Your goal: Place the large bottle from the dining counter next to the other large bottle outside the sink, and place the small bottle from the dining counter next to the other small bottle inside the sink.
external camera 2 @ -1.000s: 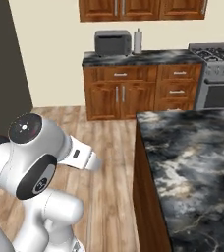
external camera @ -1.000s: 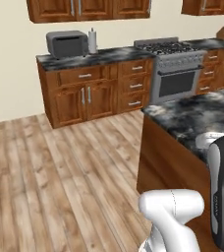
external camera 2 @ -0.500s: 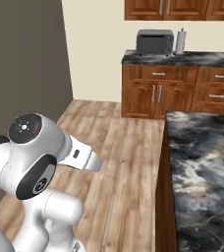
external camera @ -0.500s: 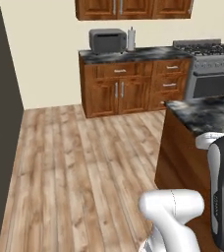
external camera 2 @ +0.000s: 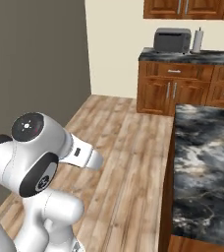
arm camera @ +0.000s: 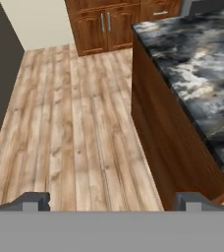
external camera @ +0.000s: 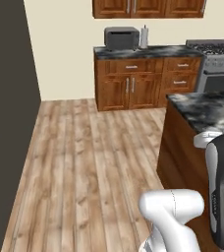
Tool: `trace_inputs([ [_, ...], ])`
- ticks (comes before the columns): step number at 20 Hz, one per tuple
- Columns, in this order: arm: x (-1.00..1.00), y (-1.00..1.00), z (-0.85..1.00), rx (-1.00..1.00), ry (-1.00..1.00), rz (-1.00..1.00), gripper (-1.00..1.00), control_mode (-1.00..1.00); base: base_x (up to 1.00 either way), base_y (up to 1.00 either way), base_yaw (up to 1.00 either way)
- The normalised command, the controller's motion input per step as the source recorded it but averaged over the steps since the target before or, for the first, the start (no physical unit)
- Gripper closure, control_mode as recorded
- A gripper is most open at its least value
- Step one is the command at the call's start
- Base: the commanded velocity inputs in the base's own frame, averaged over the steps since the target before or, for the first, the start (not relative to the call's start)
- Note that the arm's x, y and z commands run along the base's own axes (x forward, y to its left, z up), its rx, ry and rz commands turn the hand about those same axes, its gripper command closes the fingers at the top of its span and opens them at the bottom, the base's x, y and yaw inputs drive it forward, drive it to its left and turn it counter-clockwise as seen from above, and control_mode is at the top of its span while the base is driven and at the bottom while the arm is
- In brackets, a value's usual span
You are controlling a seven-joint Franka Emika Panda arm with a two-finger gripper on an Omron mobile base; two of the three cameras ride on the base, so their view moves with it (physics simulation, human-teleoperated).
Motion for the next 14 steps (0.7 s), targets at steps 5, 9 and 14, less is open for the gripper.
trace_inputs([
  [5,0.00,0.00,0.00,0.00,0.00,0.00,-1.00,1.00,-1.00,-0.33,0.00],
  [9,0.00,0.00,0.00,0.00,0.00,0.00,-1.00,1.00,-1.00,-0.20,0.00],
  [14,0.00,0.00,0.00,0.00,0.00,0.00,-1.00,1.00,-0.13,-0.78,0.05],
])
